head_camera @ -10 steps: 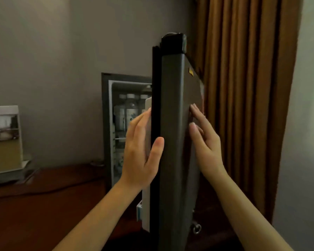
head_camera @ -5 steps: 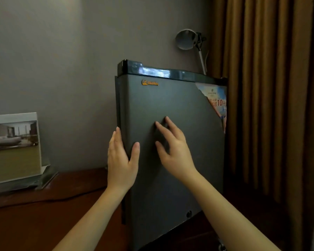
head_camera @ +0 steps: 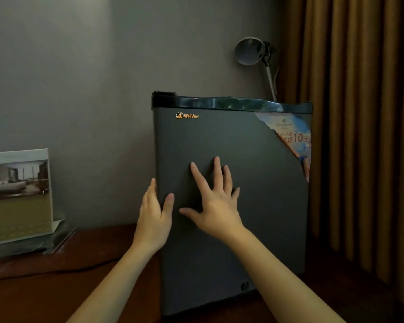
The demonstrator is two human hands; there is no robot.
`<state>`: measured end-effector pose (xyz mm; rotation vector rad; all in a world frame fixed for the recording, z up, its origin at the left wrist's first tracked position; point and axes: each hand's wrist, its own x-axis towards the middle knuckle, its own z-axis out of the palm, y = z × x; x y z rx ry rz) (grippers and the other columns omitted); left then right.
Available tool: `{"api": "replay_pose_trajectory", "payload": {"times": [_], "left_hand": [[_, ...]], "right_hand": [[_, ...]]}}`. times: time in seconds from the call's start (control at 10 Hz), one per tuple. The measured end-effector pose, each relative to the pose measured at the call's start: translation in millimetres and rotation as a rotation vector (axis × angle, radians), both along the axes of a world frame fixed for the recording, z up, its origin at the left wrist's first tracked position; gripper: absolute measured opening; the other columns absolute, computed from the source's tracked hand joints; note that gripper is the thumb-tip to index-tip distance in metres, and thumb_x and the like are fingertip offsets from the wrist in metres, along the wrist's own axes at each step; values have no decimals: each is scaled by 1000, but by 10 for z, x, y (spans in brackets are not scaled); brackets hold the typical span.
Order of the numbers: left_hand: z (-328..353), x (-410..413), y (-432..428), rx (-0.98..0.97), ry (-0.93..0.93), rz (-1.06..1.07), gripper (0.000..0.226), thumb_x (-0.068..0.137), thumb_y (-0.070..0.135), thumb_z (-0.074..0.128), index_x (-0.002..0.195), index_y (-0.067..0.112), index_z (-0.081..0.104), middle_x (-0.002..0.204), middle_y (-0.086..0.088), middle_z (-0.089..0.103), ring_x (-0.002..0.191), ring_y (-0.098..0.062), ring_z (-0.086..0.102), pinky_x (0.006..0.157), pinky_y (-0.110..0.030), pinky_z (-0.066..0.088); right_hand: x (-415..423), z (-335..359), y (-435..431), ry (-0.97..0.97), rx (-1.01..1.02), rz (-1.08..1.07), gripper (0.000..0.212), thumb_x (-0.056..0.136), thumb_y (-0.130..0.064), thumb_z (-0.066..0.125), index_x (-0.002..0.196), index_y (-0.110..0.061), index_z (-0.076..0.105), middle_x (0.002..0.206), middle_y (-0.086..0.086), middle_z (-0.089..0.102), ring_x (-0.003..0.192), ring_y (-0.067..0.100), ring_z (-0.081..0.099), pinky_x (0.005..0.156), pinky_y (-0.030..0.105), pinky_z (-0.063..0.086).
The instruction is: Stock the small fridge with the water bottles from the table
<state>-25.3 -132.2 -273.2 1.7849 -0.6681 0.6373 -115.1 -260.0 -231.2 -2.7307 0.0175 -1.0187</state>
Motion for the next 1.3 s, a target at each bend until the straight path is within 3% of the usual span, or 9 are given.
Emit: {"api": "replay_pose_trajectory", "payload": {"times": [0.1, 0.4, 0.7, 1.0, 1.1, 1.2, 1.3], "left_hand": [[-9, 134, 25, 5, 17, -81, 83, 82, 74, 32, 148, 32, 7, 154, 4, 23, 141, -15, 24, 114, -48, 28], [49, 369, 23, 21, 163, -210, 97, 69, 84, 34, 147, 39, -2, 155, 11, 17, 142, -12, 21, 115, -46, 25], [31, 344, -7, -6, 202, -156, 102, 65, 87, 34, 148, 31, 13, 151, 1, 29, 138, -16, 31, 112, -45, 32], [95, 407, -10, 18, 185, -147, 76, 87, 57, 47, 149, 31, 11, 147, 7, 29, 134, -14, 34, 108, -33, 31], [163, 422, 55, -6, 286, -206, 91, 69, 76, 53, 145, 37, 21, 146, 5, 37, 133, -16, 39, 109, -45, 37], [209, 250, 133, 9, 445, -170, 75, 81, 57, 57, 143, 23, 31, 138, -1, 48, 123, -22, 49, 102, -46, 44], [104, 31, 227, 39, 465, -47, 44, 93, 35, 53, 130, 12, 48, 122, -6, 58, 110, -23, 57, 97, -42, 47]], "right_hand": [[101, -3, 54, 51, -20, -67, 111, 75, -54, 67, 136, -52, -26, 142, -2, -46, 136, 31, -35, 106, 70, -3], [371, -33, 70, 18, 14, -109, 113, 73, -53, 69, 136, -53, -25, 144, 1, -45, 135, 31, -37, 102, 74, -1], [334, -28, 94, 7, 0, -128, 112, 73, -55, 68, 136, -53, -24, 144, 3, -44, 137, 34, -33, 103, 73, 3], [364, 112, 14, -45, 101, -175, 120, 65, -49, 77, 134, -58, -21, 145, 2, -39, 137, 38, -27, 102, 74, 11], [316, 124, 62, -32, 87, -206, 117, 67, -50, 75, 137, -55, -18, 150, 6, -33, 139, 40, -22, 103, 73, 13], [224, 59, 185, -34, 122, -205, 101, 79, -43, 69, 144, -47, -9, 155, 12, -20, 142, 41, -11, 108, 67, 12], [70, -259, 337, -158, 165, -139, 72, 90, -29, 57, 148, -31, 14, 154, 15, 13, 140, 35, 17, 110, 51, 27]]}}
